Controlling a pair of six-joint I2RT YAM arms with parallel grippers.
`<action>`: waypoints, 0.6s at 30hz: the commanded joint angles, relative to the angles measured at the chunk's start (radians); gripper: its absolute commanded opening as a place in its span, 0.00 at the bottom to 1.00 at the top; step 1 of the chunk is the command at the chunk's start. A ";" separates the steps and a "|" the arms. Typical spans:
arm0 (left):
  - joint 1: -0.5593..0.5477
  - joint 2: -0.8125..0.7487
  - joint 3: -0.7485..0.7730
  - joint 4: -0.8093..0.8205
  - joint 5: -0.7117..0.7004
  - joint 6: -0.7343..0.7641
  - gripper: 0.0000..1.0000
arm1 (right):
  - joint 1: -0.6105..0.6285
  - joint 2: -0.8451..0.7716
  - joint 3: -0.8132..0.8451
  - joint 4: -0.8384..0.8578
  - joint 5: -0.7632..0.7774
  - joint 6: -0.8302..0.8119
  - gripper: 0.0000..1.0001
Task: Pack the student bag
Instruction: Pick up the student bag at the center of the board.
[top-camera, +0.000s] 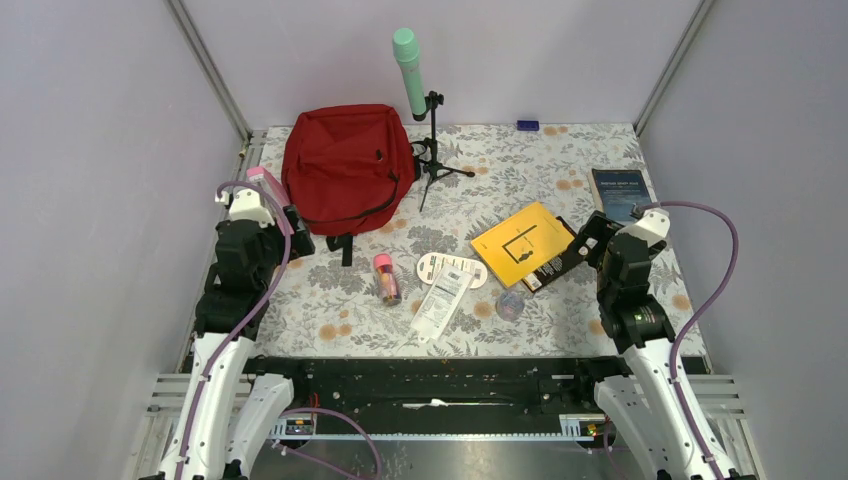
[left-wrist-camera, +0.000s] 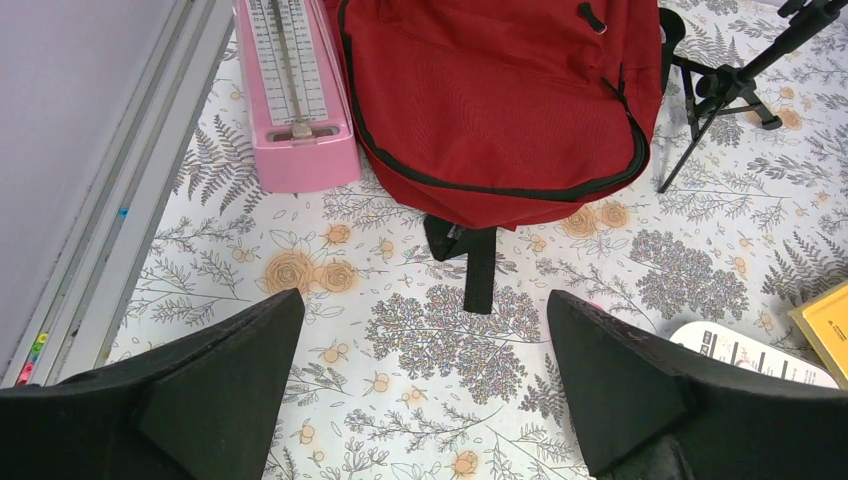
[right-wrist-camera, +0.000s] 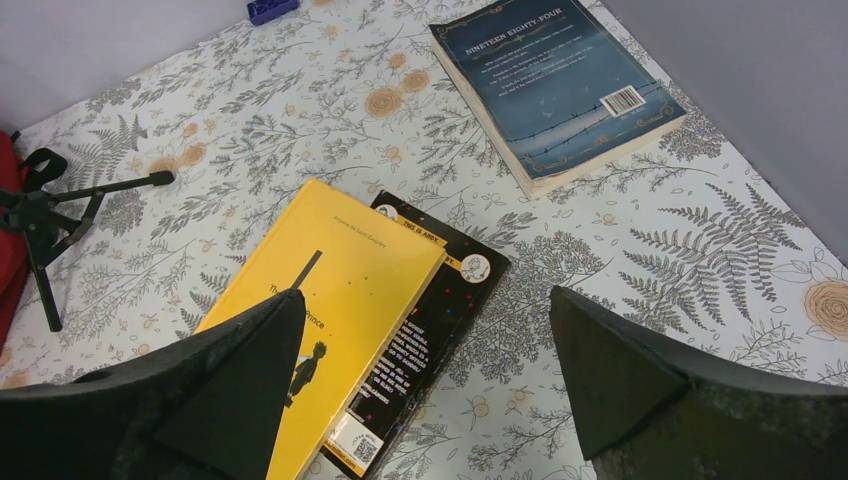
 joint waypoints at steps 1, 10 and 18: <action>0.005 -0.008 0.023 0.051 -0.020 -0.008 0.99 | -0.004 0.005 0.049 0.014 0.000 0.015 0.98; 0.002 0.168 0.134 -0.033 -0.012 0.010 0.99 | -0.003 0.010 0.070 0.014 -0.010 0.012 0.98; -0.060 0.370 0.290 0.001 0.137 0.034 0.99 | -0.003 0.023 0.095 0.079 -0.094 -0.033 0.98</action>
